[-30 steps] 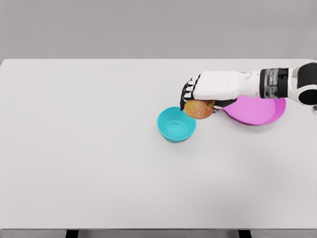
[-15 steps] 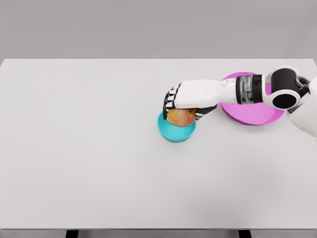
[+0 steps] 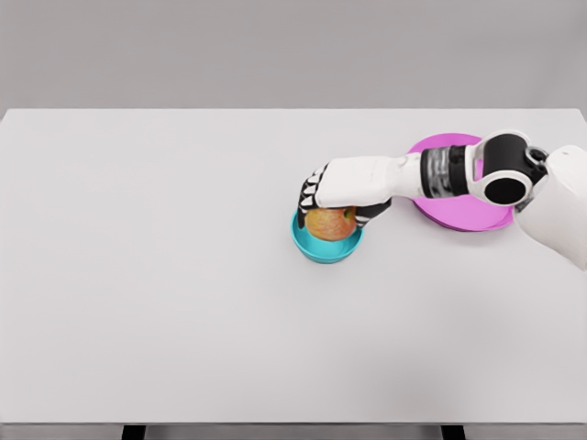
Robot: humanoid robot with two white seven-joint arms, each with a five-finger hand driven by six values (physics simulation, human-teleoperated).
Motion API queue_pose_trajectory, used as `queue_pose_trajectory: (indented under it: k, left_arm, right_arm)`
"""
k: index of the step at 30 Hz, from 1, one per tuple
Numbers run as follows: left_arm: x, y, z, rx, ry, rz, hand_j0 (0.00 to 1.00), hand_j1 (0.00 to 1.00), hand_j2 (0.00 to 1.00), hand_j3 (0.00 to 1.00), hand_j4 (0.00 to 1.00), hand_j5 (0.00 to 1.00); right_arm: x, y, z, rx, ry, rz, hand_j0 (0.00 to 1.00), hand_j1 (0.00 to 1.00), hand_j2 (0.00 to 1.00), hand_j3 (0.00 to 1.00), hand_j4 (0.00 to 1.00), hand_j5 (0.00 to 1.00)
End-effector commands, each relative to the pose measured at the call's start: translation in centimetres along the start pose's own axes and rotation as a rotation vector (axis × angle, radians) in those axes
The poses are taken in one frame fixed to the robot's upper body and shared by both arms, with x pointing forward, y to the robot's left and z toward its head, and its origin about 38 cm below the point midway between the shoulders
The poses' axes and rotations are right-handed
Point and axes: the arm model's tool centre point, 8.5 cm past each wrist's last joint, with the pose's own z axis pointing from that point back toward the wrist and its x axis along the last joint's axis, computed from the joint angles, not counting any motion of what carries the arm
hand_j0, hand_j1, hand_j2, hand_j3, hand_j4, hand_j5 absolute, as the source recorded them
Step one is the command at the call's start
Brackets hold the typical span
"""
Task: Put the apple from the pink plate into the blue bowl with your right arm
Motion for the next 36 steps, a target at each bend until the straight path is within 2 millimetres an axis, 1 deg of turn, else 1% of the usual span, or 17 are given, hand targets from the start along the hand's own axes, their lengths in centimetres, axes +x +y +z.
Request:
queue_pose_trajectory:
  k: [1,2,3,8,11,12,13,15,18,19,20,23,24,28,30,32,36]
  left_arm:
    - [0.0,0.0,0.0,0.000,0.000,0.000,1.00,1.00,1.00,1.00,1.00,1.00]
    - [0.0,0.0,0.0,0.000,0.000,0.000,1.00,1.00,1.00,1.00,1.00,1.00]
    - [0.0,0.0,0.0,0.000,0.000,0.000,1.00,1.00,1.00,1.00,1.00,1.00]
    - [0.0,0.0,0.0,0.000,0.000,0.000,1.00,1.00,1.00,1.00,1.00,1.00]
    - [0.0,0.0,0.0,0.000,0.000,0.000,1.00,1.00,1.00,1.00,1.00,1.00]
    - [0.0,0.0,0.0,0.000,0.000,0.000,1.00,1.00,1.00,1.00,1.00,1.00]
    - [0.0,0.0,0.0,0.000,0.000,0.000,1.00,1.00,1.00,1.00,1.00,1.00]
    - [0.0,0.0,0.0,0.000,0.000,0.000,1.00,1.00,1.00,1.00,1.00,1.00]
    - [0.0,0.0,0.0,0.000,0.000,0.000,1.00,1.00,1.00,1.00,1.00,1.00]
    - [0.0,0.0,0.0,0.000,0.000,0.000,1.00,1.00,1.00,1.00,1.00,1.00]
    - [0.0,0.0,0.0,0.000,0.000,0.002,1.00,1.00,1.00,1.00,1.00,1.00]
    - [0.0,0.0,0.0,0.000,0.000,0.000,1.00,1.00,1.00,1.00,1.00,1.00]
    - [0.0,0.0,0.0,0.000,0.000,0.000,1.00,1.00,1.00,1.00,1.00,1.00]
    - [0.0,0.0,0.0,0.000,0.000,0.002,1.00,1.00,1.00,1.00,1.00,1.00]
    - [0.0,0.0,0.0,0.000,0.000,0.000,1.00,1.00,1.00,1.00,1.00,1.00]
    - [0.0,0.0,0.0,0.000,0.000,0.000,1.00,1.00,1.00,1.00,1.00,1.00]
    - [0.0,0.0,0.0,0.000,0.000,-0.001,1.00,1.00,1.00,1.00,1.00,1.00]
  right_arm:
    - [0.0,0.1,-0.4,0.001,-0.005,-0.008,0.65,0.65,0.65,0.65,0.65,0.65]
    - [0.0,0.1,-0.4,0.000,-0.005,-0.009,0.67,0.67,0.67,0.67,0.67,0.67]
    - [-0.3,0.3,-0.3,0.003,0.003,-0.018,1.00,1.00,1.00,1.00,1.00,1.00]
    - [-0.2,0.0,-0.2,-0.001,0.002,-0.009,1.00,1.00,1.00,1.00,1.00,1.00]
    - [-0.7,-1.6,0.8,-0.020,0.021,0.016,1.00,1.00,1.00,1.00,1.00,1.00]
    - [-1.2,-2.7,1.9,-0.045,0.044,0.028,1.00,1.00,1.00,1.00,1.00,1.00]
    - [-2.1,-4.3,4.1,-0.115,0.093,0.033,1.00,1.00,1.00,1.00,1.00,1.00]
    - [-3.6,-5.4,8.2,-0.166,0.183,0.039,1.00,1.00,1.00,1.00,1.00,1.00]
    - [-5.3,-3.0,13.6,-0.207,0.308,-0.027,1.00,1.00,1.00,1.00,1.00,1.00]
    - [-5.7,-2.0,16.3,-0.239,0.366,-0.052,1.00,1.00,1.00,1.00,1.00,1.00]
    - [-5.8,-1.7,16.9,-0.242,0.381,-0.059,1.00,1.00,1.00,1.00,1.00,1.00]
    - [-7.1,-0.1,21.1,-0.295,0.486,-0.120,1.00,1.00,1.00,1.00,1.00,1.00]
    - [-7.1,0.0,21.7,-0.310,0.498,-0.125,1.00,1.00,1.00,1.00,1.00,1.00]
    - [-7.0,2.3,20.6,-0.334,0.487,-0.182,1.00,1.00,1.00,1.00,1.00,1.00]
    - [-6.9,2.8,21.6,-0.372,0.510,-0.200,1.00,1.00,1.00,1.00,1.00,1.00]
    - [-6.8,3.7,21.1,-0.367,0.503,-0.220,1.00,1.00,1.00,1.00,1.00,1.00]
    - [-6.8,3.8,21.0,-0.366,0.503,-0.222,1.00,1.00,1.00,1.00,1.00,1.00]
